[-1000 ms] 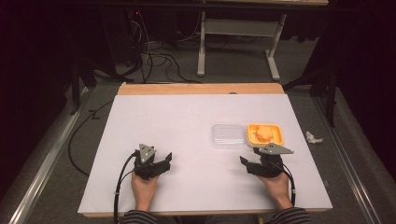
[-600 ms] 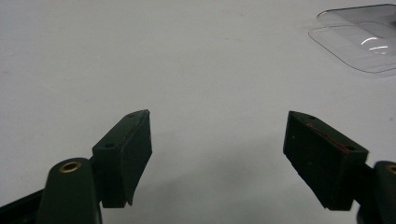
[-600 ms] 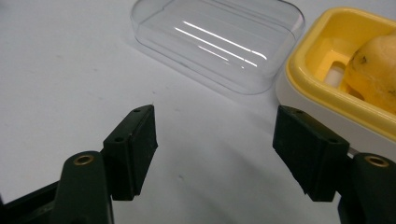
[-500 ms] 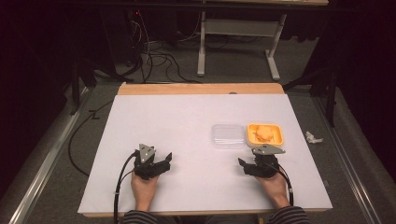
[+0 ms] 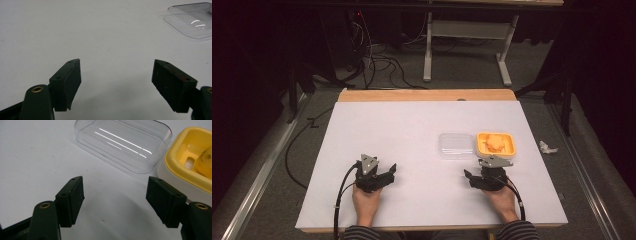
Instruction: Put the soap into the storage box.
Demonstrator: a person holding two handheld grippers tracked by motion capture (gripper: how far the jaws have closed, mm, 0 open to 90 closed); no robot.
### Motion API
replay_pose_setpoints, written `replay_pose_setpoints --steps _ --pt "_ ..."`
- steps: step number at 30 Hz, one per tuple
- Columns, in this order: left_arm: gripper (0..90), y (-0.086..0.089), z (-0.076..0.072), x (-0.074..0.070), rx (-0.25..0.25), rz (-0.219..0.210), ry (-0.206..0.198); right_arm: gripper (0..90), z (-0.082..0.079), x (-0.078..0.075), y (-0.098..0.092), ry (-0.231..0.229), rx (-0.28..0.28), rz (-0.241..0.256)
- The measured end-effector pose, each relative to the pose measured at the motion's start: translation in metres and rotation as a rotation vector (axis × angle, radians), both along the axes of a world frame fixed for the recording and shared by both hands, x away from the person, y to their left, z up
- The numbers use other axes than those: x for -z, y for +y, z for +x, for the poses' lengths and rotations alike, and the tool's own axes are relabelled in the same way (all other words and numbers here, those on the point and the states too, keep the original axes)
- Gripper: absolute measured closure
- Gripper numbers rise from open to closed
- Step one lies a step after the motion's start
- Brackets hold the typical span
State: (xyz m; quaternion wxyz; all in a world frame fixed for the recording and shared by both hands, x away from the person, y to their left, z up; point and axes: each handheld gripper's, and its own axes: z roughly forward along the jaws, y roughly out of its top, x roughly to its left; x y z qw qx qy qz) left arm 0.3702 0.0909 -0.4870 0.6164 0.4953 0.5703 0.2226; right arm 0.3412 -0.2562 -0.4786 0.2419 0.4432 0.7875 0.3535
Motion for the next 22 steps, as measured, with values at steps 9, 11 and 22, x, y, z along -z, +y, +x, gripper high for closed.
replay_pose_setpoints --steps 9,11,22 --pt "24.1 -0.0001 -0.0004 0.0000 0.003 -0.001 -0.003 31.1 -0.0035 0.0014 0.0012 -0.029 -0.001 -0.017" --pt "24.1 0.0000 -0.0004 0.0000 0.004 0.000 -0.002 31.1 -0.0041 0.0015 0.0015 -0.034 0.002 -0.017" --pt "24.1 -0.0003 -0.0006 -0.0001 0.006 -0.004 -0.003 31.1 -0.0044 0.0009 -0.0015 -0.039 0.013 0.016"
